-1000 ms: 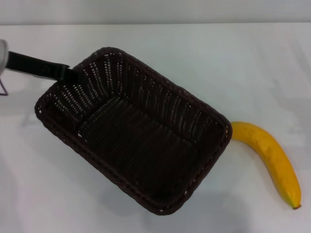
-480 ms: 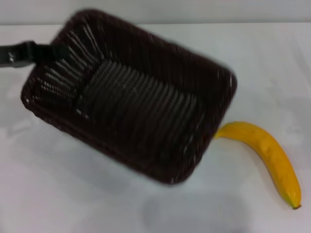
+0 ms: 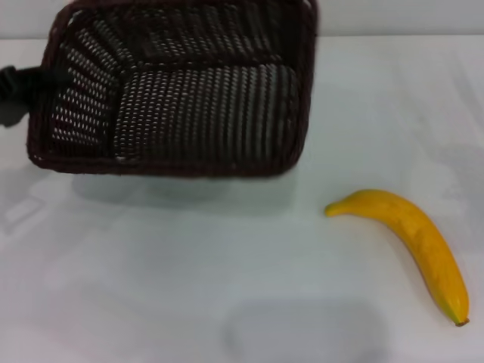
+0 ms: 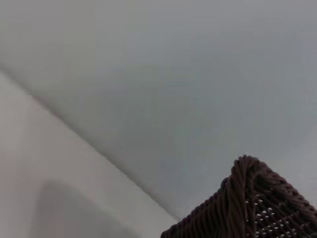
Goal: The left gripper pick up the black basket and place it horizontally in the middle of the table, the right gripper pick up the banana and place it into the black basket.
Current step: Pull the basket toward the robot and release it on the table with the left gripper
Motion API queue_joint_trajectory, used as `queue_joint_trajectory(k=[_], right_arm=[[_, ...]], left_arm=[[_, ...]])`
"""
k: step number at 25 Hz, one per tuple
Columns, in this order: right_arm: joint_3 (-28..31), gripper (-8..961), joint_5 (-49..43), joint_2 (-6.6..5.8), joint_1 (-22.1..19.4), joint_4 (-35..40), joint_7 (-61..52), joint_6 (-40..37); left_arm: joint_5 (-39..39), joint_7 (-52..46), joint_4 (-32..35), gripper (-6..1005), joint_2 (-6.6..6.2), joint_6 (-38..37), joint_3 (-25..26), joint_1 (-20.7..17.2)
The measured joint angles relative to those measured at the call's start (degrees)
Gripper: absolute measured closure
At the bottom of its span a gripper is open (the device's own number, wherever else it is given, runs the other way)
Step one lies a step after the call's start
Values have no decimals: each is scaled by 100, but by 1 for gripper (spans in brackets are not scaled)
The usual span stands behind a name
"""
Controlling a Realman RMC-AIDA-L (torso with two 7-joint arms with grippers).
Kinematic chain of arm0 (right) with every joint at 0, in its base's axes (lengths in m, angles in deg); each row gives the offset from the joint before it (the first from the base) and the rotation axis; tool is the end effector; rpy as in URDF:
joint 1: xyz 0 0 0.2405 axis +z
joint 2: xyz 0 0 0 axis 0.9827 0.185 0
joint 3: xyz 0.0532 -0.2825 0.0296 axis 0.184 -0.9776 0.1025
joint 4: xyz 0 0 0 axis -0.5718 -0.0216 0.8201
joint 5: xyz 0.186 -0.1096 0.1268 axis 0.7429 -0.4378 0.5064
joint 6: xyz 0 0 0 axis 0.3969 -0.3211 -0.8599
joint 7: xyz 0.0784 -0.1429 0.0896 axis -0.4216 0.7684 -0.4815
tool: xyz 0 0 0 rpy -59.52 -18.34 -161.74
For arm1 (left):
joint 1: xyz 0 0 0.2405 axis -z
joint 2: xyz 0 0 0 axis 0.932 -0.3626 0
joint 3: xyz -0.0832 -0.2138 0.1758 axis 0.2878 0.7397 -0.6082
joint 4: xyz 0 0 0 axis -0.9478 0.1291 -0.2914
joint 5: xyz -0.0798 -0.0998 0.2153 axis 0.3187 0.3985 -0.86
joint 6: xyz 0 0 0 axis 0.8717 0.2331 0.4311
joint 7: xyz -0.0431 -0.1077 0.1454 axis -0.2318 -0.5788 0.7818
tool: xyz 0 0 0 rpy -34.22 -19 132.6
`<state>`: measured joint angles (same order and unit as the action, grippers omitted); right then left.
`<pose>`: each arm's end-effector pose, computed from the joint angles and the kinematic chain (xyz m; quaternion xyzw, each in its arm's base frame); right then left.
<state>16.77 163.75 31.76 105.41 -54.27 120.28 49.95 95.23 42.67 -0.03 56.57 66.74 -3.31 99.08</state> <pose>0.4127 0.3901 0.0112 -0.6172 0.2892 0.3892 0.6197 -0.3688 0.4322 0.0427 -0.6628 -0.6140 -0.3922 0.1730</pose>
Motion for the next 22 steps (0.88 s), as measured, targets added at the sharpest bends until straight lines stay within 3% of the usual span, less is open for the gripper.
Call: queue_joint_trajectory(k=[4, 8, 13, 22], right_arm=[[0, 83, 0, -3, 31, 183, 0, -198], [-14, 83, -1, -16, 75, 372, 0, -378], [-39, 83, -3, -25, 86, 608, 22, -520], [-1, 83, 16, -46, 90, 897, 56, -816]], left_arm=[[25, -42, -11, 812, 358, -574, 170, -94], [-29, -160, -27, 811, 475, -843, 118, -14], [-400, -404, -92, 811, 530, -1166, 102, 253], [-750, -685, -233, 812, 494, -1365, 30, 549]])
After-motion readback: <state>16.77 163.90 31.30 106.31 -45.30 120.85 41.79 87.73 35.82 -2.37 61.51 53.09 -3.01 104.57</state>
